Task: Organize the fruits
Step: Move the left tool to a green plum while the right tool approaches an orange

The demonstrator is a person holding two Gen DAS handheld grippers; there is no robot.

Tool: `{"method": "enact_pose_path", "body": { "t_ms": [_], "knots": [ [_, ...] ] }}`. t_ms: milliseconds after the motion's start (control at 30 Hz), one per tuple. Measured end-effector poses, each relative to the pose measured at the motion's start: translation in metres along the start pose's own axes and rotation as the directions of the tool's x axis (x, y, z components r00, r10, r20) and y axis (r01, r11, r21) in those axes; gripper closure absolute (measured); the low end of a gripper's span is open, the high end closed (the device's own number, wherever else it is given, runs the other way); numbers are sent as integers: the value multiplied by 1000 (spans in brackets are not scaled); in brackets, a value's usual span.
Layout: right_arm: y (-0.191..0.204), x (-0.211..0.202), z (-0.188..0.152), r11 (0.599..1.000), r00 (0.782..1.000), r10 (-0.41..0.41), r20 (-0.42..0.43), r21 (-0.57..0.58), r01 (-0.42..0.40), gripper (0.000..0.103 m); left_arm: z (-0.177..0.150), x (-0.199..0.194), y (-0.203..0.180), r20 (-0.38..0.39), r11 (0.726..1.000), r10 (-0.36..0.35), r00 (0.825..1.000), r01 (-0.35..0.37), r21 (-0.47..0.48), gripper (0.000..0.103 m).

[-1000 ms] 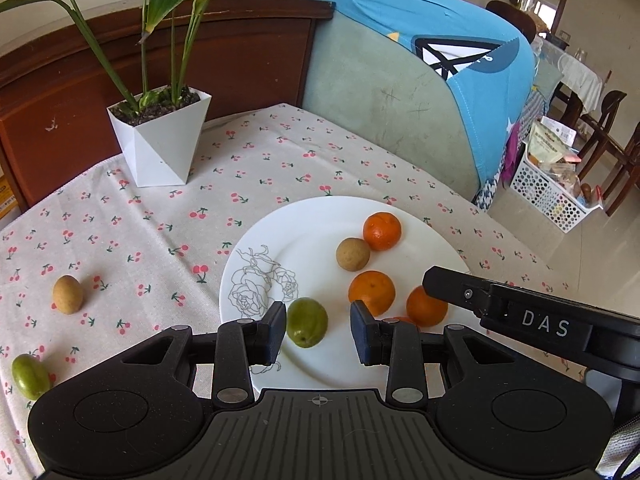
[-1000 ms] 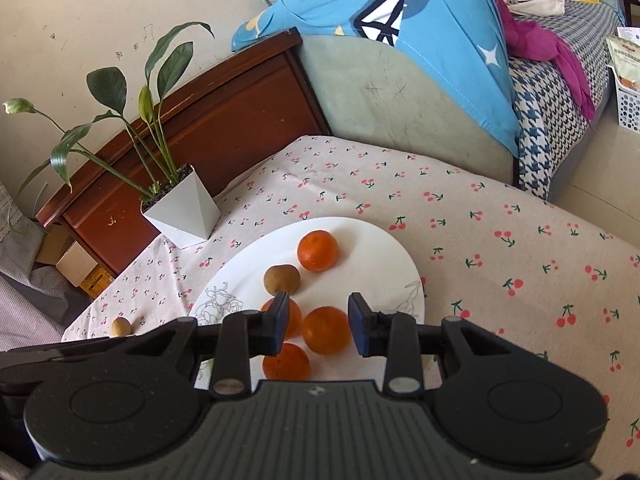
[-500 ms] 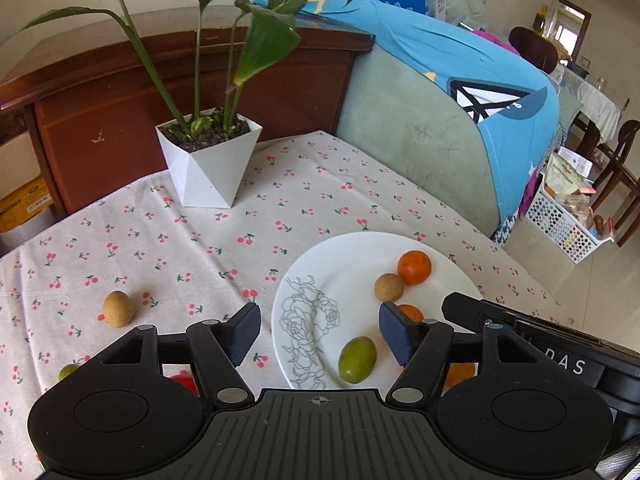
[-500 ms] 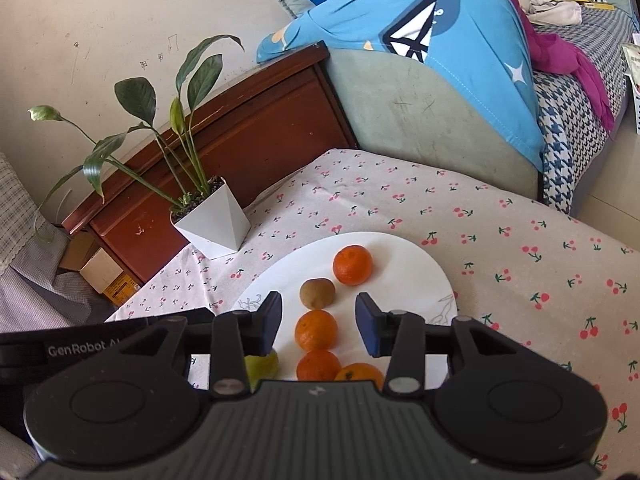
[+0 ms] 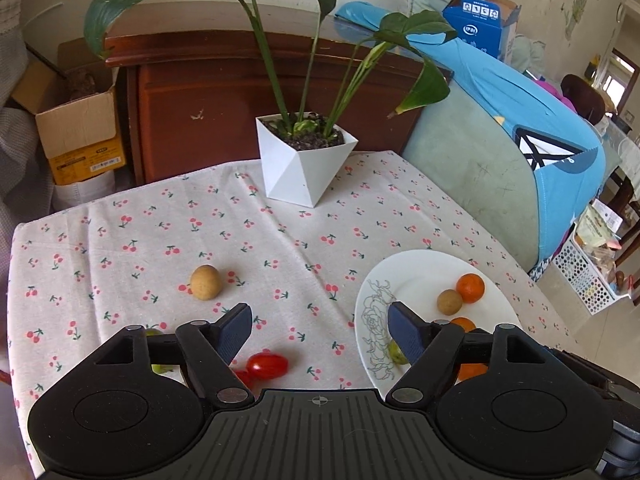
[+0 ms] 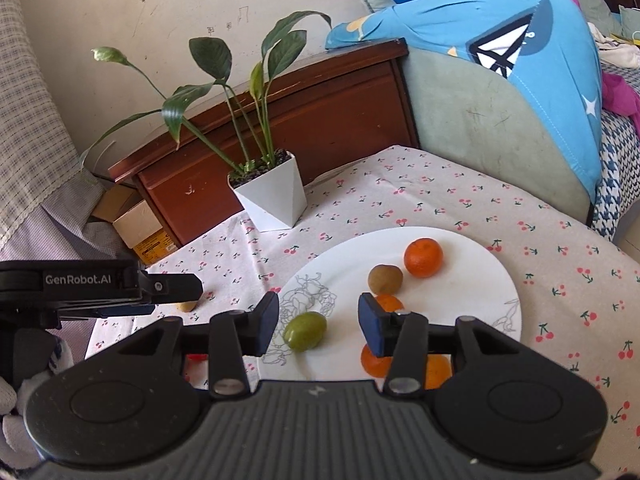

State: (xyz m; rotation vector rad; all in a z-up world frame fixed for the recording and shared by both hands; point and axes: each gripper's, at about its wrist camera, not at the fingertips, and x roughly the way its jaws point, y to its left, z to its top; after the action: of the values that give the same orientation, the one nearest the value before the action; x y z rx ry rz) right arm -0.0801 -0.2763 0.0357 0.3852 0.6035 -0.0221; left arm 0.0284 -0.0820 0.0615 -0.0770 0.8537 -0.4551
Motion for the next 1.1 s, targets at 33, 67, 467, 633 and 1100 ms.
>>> {"method": "enact_pose_path", "body": {
  "t_ms": [33,67,467,633,1100],
  "knots": [
    [2,1,-1,1000,1000,7,-4,-6,-7,57,0,-1,3,1,1000,7,1000,-7,-1,25],
    [5,2,-2,1000,1000,13,-7,-12,-13,57,-1,-2,5,1,1000,13,1000,-13,-5,24],
    [48,20,-20,986,988,125,-92,-100,-134,57,0,-7,59,-24,982,120,993,-122,-145,21],
    [65,29,-28,976,978,159,-131,-127,-176,57,-4,-5,80,-51,966,168,985,-174,-189,21],
    [105,57,-49,947,958,191,-212,-219,-237,57,-17,4,104,-124,942,221,968,-244,-229,22]
  ]
}}
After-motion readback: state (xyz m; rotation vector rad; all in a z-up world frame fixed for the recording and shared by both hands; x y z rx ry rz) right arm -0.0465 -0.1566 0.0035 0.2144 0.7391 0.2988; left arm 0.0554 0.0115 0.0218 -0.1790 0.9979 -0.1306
